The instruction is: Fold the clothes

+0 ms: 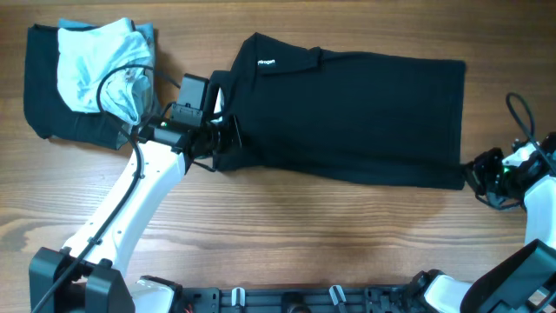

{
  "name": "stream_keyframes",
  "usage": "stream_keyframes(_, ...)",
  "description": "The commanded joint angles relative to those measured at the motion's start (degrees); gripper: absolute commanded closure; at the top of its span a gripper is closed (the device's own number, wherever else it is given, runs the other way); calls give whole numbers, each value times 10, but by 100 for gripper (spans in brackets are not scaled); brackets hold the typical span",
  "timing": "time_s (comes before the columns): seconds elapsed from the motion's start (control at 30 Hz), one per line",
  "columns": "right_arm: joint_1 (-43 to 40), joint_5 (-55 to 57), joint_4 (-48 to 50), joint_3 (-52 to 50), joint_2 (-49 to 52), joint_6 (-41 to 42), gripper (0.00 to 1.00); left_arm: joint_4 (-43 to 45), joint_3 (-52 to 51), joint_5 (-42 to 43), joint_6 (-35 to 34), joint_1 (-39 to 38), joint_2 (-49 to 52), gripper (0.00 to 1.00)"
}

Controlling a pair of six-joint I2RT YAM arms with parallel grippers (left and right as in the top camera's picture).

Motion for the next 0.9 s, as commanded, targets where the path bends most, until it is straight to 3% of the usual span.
stream_keyframes(0.0, 7, -26, 22, 10, -6, 21, 96, 25, 5, -36, 19, 4, -3, 96)
stream_keyframes(0.27, 24, -26, 75, 10, -5, 39, 96, 69, 5, -59, 61, 4, 1, 96)
stream_keyframes(0.67, 71, 42, 125, 9, 10, 83, 95, 112, 5, -74, 63, 4, 38, 96)
stream_keyframes(0.73, 77, 49, 140, 9, 21, 84, 91, 117, 5, -74, 63, 4, 43, 96)
stream_keyframes(0.77, 80, 49, 148, 9, 26, 83, 80, 119, 5, -74, 63, 4, 43, 94)
stream_keyframes(0.8, 81, 49, 155, 9, 33, 83, 51, 124, 5, -74, 63, 4, 46, 87)
stream_keyframes(0.83, 82, 49, 160, 9, 36, 82, 39, 127, 5, -74, 63, 4, 47, 66)
stream_keyframes(0.87, 82, 49, 165, 9, 42, 81, 28, 130, 5, -75, 67, 4, 49, 34)
